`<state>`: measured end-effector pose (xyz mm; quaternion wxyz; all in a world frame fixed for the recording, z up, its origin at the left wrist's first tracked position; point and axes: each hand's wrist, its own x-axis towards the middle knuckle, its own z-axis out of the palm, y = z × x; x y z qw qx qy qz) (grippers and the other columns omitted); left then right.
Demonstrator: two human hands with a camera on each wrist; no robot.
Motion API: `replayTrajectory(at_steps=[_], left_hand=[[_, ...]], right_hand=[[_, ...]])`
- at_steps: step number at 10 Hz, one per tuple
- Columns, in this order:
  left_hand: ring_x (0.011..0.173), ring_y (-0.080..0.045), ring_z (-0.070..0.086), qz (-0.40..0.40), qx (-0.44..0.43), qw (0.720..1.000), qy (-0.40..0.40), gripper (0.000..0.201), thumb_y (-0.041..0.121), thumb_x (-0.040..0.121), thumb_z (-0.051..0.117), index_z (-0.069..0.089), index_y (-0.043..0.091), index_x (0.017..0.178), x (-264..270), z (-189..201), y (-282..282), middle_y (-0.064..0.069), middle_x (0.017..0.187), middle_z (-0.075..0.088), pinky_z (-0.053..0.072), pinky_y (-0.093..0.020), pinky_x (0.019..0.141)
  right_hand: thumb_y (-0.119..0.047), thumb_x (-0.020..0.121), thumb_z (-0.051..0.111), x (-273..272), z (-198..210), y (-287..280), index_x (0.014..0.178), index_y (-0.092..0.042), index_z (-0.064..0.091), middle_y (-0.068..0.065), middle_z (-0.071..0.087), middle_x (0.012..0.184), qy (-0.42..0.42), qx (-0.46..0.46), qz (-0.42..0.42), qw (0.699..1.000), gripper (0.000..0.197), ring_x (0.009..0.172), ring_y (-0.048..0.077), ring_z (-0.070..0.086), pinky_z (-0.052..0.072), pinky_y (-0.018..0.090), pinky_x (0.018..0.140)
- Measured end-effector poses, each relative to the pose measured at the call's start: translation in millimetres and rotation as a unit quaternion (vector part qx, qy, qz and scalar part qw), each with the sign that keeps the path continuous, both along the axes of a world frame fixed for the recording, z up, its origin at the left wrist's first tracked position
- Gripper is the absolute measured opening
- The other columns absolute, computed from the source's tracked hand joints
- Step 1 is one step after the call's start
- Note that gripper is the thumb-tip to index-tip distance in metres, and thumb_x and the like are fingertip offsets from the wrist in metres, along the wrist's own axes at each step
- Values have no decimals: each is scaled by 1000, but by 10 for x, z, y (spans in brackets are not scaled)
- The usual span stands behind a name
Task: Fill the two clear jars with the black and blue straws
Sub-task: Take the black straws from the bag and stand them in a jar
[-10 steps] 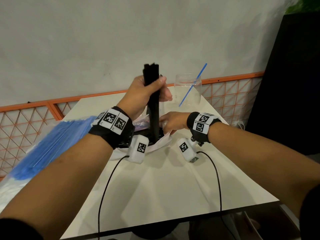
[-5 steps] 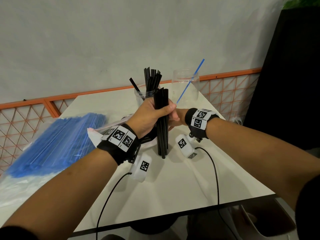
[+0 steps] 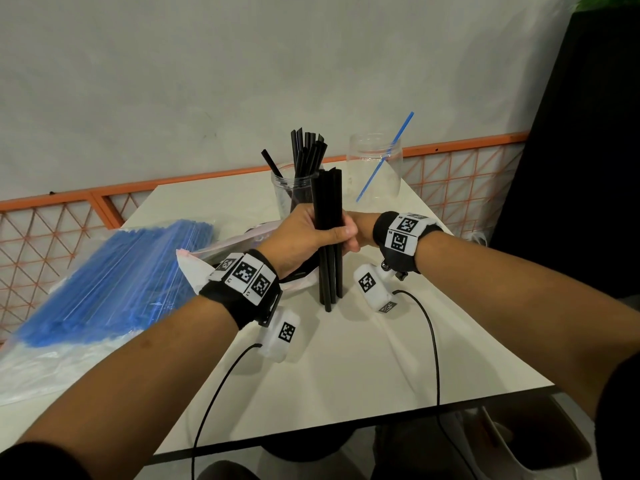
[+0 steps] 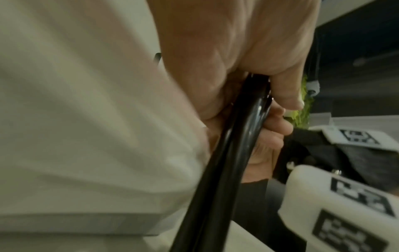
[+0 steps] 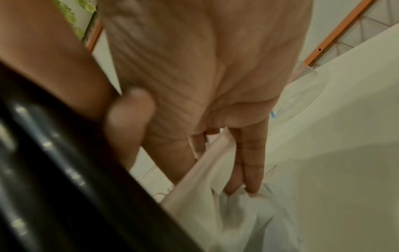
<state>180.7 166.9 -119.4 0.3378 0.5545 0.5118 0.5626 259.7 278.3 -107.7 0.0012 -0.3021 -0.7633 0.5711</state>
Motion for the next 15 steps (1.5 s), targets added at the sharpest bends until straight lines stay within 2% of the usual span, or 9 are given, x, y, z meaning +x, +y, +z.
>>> replayTrajectory(at_steps=[1,2,3,4,5,7,12,14,15], left_hand=[[79,-28,65,-5,-3,1000,-5,10,13,91,67,71,6,84,-6,-48,13,-15,78,70,54,-36,76],[79,-33,63,-8,-1,1000,4,13,10,94,62,69,6,84,1,-45,15,-15,76,70,54,-40,79],[76,-32,69,25,25,999,5,12,12,93,62,68,11,83,-28,171,13,-12,72,70,57,-42,79],[70,-25,71,78,83,993,-29,7,11,93,61,65,8,88,-216,593,42,-9,70,70,59,-39,76],[70,-25,70,125,138,982,-28,7,6,97,57,61,6,91,-415,990,101,-8,69,70,59,-46,84],[76,-30,71,237,229,944,-2,7,6,96,57,60,7,90,-676,1336,307,-7,68,69,57,-39,81],[59,-17,63,344,59,935,65,9,14,91,66,62,11,83,-956,665,790,-6,68,70,54,-33,72],[75,-11,63,404,104,887,197,30,11,87,63,55,23,113,-1005,715,792,-6,91,68,48,-17,71],[94,-18,59,369,50,847,379,31,17,99,48,61,22,127,-1004,684,805,-5,108,62,48,-30,84]], right_hand=[[3,101,33,21,7,-7,144,12,23,36,50,128,-4,34,-1,999,45,114,39,59,38,44,94],[7,97,42,46,31,-18,140,12,31,35,51,129,-27,58,28,998,45,117,44,55,41,48,99],[6,94,49,-29,-19,57,110,0,58,18,64,103,-39,107,90,989,20,104,39,61,50,44,98],[7,86,58,-60,-13,53,111,-13,62,6,65,105,-59,148,123,980,33,102,26,63,55,39,92],[6,84,61,-60,23,62,137,-9,50,15,57,130,-59,151,139,977,56,113,31,60,53,32,89],[5,84,62,-71,-4,135,139,-12,49,15,55,135,-54,172,164,970,59,99,15,55,49,24,86],[4,85,61,-114,-39,172,149,-14,37,12,48,140,-59,156,154,974,70,113,29,61,54,34,92],[3,85,61,-111,-56,183,149,-14,36,11,48,141,-54,160,159,973,70,113,28,60,54,33,92],[3,85,61,-117,-59,184,149,-15,36,11,48,141,-54,163,162,972,71,114,26,60,55,31,91]])
